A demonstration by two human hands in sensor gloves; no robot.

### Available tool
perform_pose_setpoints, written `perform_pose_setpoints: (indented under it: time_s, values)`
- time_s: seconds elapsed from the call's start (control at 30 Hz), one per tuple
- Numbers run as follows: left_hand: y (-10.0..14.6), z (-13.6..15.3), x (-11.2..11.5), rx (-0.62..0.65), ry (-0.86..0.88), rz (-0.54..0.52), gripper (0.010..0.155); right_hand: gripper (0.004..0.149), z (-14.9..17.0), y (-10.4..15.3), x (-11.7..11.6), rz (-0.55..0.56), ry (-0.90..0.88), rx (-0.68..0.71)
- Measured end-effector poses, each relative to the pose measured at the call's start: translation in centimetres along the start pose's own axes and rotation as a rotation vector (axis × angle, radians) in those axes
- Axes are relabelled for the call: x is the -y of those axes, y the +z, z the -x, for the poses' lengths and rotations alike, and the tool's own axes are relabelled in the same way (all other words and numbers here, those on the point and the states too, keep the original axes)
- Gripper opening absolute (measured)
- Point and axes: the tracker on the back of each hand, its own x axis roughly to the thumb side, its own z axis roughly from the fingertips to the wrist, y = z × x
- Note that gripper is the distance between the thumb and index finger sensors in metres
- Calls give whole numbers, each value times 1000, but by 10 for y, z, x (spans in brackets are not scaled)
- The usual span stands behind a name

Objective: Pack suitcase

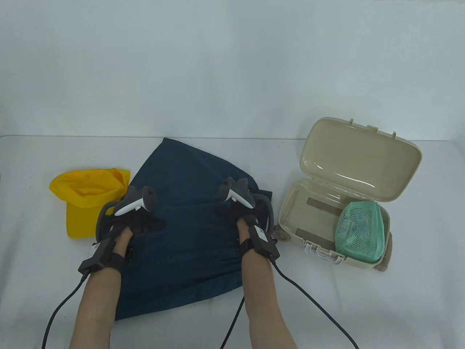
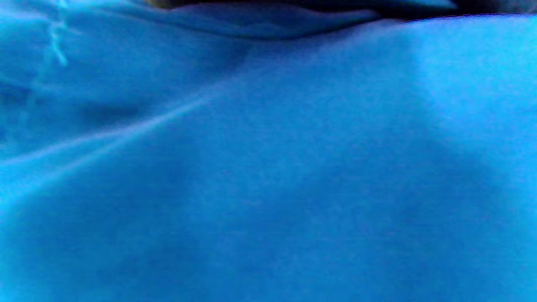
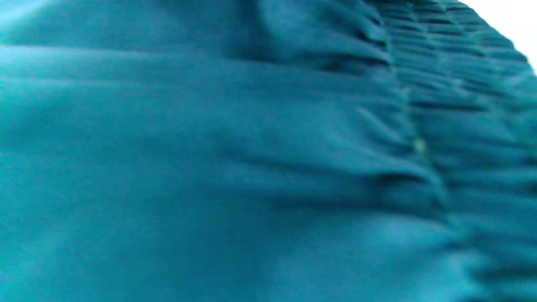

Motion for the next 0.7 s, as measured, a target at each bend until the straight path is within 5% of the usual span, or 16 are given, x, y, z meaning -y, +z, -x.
perform_pose_setpoints:
  time_s: [0.33, 0.5, 0.7]
  values:
    - [14, -2, -12, 34, 30, -25, 94, 95, -2, 14, 17, 29, -21, 96]
    - [65, -2, -31, 68, -104, -98, 95, 92, -3, 59, 47, 112, -8, 235]
    - [131, 7, -25, 139, -139, -121, 95, 85, 3, 124, 59, 222, 98, 394]
